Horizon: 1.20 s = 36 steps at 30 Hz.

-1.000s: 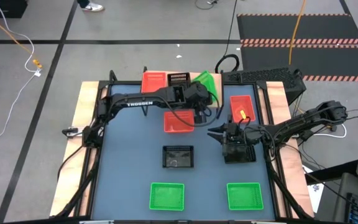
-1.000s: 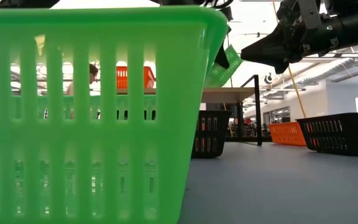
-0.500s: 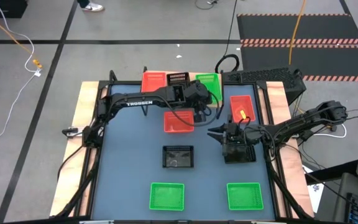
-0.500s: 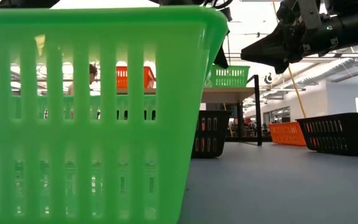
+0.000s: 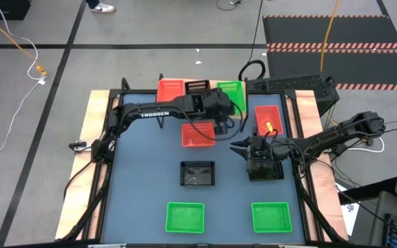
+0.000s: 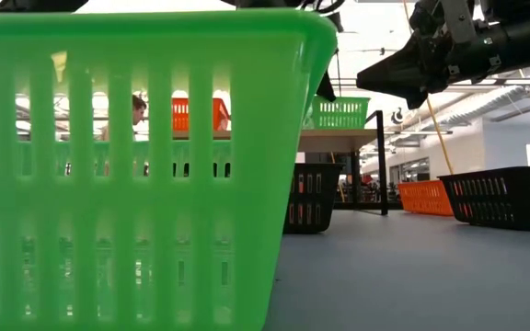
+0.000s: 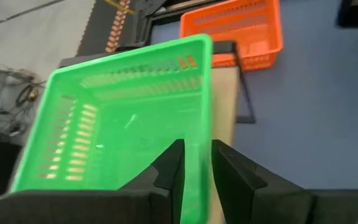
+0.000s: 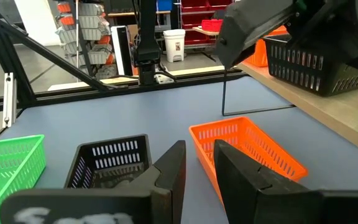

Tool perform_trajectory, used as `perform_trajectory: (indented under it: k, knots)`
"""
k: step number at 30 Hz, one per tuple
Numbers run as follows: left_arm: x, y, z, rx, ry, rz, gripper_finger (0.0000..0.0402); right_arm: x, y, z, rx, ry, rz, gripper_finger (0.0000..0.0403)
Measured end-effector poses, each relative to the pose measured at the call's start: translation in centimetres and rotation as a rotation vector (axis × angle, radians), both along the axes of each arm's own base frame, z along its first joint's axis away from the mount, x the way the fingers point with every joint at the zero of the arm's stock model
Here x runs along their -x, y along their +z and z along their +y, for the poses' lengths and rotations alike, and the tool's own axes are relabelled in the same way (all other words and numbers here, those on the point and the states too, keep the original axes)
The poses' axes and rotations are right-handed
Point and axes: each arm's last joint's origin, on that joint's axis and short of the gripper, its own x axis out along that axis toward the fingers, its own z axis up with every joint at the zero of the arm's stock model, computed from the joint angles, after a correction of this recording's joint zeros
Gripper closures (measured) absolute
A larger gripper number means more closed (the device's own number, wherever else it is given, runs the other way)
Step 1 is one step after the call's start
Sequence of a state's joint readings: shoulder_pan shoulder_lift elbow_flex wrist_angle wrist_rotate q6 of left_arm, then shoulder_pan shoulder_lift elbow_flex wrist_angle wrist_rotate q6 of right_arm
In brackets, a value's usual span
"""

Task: Stack baskets on shelf by color
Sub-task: Stack the left orange bin on the other orange bin on the shelf

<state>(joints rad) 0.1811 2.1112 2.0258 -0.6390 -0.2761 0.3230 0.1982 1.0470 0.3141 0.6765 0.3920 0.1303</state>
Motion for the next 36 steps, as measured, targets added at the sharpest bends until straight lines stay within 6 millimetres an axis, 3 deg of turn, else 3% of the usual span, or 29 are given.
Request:
perform_trajectory:
  k: [9,20,36]
  knots:
    - [1.2,3.2,-1.5,-0.060,-0.002,-0.058,0.0318,0.0,0.0,0.0,-0.017,-0.002,-0.004,0.0323]
    - [1.3,3.1,-2.7,-0.050,-0.025,-0.039,0.0318,0.0,0.0,0.0,-0.025,-0.002,-0.005,0.0323]
    - [1.3,3.1,-2.2,-0.049,-0.014,-0.036,0.0318,0.0,0.0,0.0,-0.023,-0.002,-0.005,0.0323]
